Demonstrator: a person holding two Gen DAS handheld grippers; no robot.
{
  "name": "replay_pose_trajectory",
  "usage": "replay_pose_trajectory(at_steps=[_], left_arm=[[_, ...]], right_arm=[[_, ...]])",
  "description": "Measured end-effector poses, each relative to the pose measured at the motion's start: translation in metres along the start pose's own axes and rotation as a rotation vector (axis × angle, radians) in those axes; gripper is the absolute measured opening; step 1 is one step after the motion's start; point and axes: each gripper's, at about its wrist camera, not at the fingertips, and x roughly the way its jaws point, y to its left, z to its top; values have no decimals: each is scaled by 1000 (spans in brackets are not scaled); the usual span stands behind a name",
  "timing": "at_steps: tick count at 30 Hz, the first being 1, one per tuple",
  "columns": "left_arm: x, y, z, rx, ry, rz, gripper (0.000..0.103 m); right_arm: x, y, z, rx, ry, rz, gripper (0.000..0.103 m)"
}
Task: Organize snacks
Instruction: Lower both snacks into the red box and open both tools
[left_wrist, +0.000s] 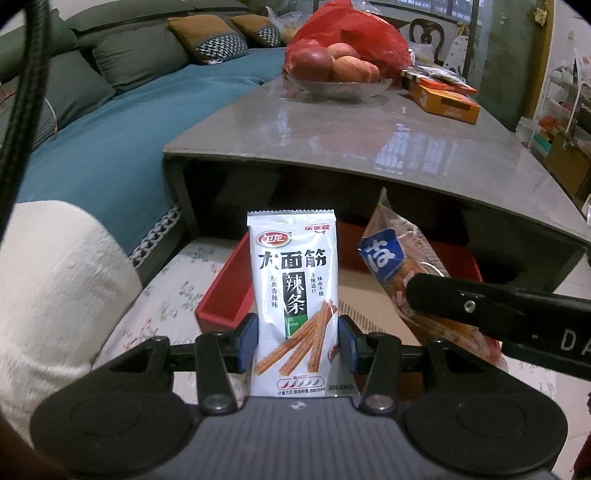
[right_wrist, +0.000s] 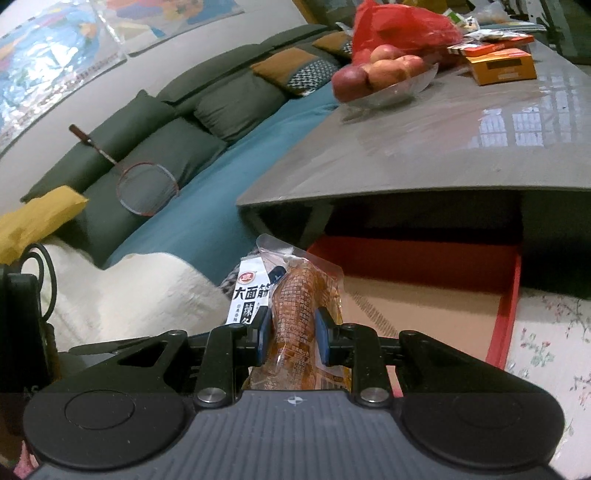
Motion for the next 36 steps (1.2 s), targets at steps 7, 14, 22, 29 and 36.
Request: replay_pose_trajectory(at_steps=[7, 14, 22, 29, 36], left_arm=[[24, -10, 16, 42, -12, 14, 39], [52, -7, 20, 45, 25, 19, 39], [71, -6, 21, 54, 39, 30, 39], [87, -8, 19, 65, 70, 44, 39], [93, -10, 18, 76, 95, 53, 40]], right_arm=[[21, -19, 11, 18, 7, -52, 32], [49, -33, 15, 16, 39, -116, 32], [62, -44, 12, 23, 61, -163, 33], [69, -51, 6, 20, 92, -199, 33], [77, -54, 3, 11, 120, -218, 36]])
